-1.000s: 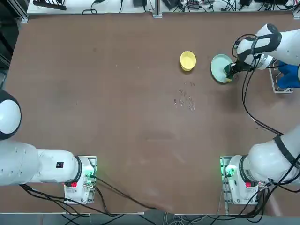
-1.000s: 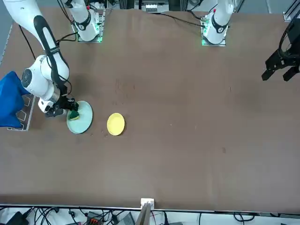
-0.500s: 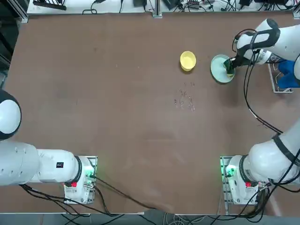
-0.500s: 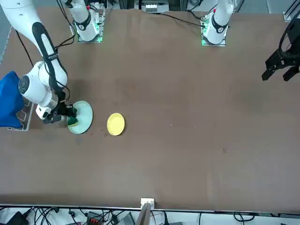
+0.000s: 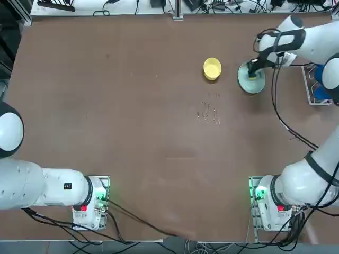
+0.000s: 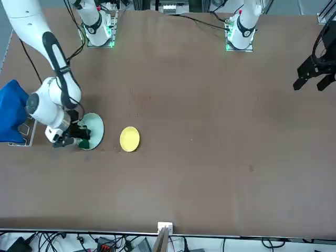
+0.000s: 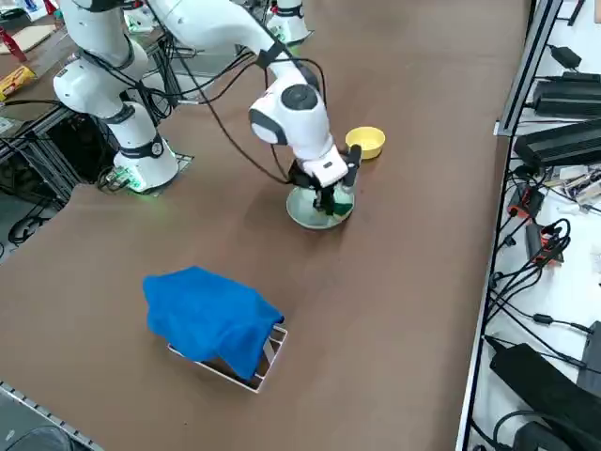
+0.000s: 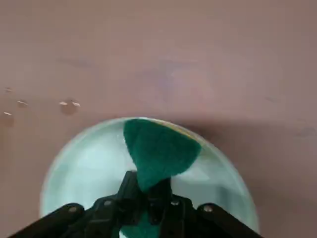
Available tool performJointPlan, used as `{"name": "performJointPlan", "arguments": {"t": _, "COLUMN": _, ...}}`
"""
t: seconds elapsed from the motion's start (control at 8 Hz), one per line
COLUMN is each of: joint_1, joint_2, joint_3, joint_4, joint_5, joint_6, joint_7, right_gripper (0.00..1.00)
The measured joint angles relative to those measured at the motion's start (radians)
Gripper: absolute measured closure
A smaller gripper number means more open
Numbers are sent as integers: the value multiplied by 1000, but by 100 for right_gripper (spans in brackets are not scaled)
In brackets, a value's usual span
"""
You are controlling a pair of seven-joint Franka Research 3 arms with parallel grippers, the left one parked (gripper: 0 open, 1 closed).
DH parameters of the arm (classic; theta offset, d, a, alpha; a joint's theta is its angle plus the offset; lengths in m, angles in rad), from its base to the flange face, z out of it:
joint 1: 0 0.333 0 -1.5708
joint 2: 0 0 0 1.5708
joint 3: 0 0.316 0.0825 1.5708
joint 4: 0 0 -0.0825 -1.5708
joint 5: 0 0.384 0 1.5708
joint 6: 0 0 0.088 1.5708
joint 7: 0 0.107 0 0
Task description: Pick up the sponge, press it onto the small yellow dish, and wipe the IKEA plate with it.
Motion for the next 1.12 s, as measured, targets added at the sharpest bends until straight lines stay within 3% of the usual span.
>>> {"name": "performJointPlan", "arguments": {"t": 0.5, "joint_1": 39, "joint_2": -16, "joint_3": 20, "joint_4": -27, "joint_5": 3, "joint_6": 1, "joint_7": 107, "right_gripper": 91}}
{"name": "performJointPlan", "arguments": {"t": 1.12, "joint_1": 14, "joint_2": -147, "joint_3": 23, "joint_4": -233, "joint_5": 11, "joint_6": 17, "joint_7": 99, "right_gripper": 91}}
